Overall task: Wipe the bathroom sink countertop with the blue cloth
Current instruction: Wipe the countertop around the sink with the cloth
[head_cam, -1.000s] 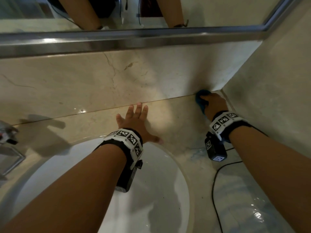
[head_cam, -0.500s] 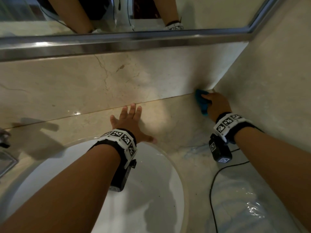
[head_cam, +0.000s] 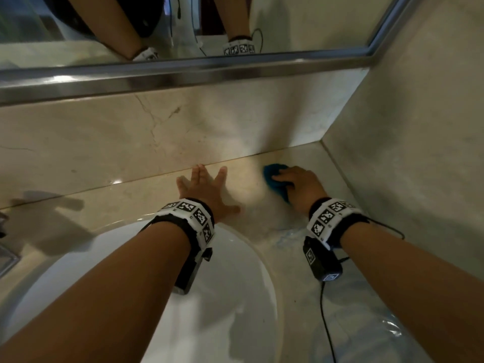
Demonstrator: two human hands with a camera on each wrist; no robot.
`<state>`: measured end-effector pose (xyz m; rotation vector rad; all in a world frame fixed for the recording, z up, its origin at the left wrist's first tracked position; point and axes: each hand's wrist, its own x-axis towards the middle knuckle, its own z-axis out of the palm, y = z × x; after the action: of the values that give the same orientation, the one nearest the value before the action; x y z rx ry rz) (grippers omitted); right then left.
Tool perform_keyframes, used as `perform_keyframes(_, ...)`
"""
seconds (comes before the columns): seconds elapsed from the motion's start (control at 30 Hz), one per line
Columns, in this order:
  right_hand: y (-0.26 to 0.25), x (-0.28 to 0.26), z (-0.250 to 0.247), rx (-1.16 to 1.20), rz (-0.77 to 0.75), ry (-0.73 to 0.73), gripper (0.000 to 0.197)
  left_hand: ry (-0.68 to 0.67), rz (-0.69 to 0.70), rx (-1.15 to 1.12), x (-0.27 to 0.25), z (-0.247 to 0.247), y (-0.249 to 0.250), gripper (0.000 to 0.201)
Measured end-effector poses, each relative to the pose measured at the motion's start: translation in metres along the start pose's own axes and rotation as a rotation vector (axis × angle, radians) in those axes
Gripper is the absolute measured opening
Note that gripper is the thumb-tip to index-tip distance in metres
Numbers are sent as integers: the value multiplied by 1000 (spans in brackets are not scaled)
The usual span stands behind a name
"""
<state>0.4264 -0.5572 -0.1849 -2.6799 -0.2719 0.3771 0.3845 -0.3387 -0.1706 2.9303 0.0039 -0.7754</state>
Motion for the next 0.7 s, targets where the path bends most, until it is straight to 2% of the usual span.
perform_keyframes(0.07, 9, 1, -12, 35, 20, 64, 42, 6, 37, 8, 4, -1, 11, 101)
perform_keyframes(0.13, 29, 8, -30, 52, 104, 158, 44, -39, 88, 13, 10, -1, 20, 104)
perform_keyframes(0.2, 44, 15, -46, 8, 199, 207, 45, -81, 80, 18, 13, -1, 22, 108)
perform_keyframes(0.27, 53, 26, -54, -41, 262, 162, 44, -97, 69, 20, 16, 0, 22, 111)
perform_keyframes(0.33, 53, 40, -52, -118, 277, 5, 50, -101, 69, 14, 18, 1, 21, 113)
perform_keyframes(0.4, 53, 54, -45, -233, 264, -75, 60, -103, 67, 8, 20, 1, 21, 115)
perform_keyframes(0.5, 52, 61, -35, -259, 235, -80, 61, -105, 60, 2, 21, 1, 22, 115)
perform_keyframes(0.6, 45, 51, -25, -223, 121, -39, 58, -100, 55, 2, 22, 1, 22, 116)
perform_keyframes(0.7, 32, 25, -16, -80, 9, 11, 48, -101, 48, 6, 21, 0, 23, 117)
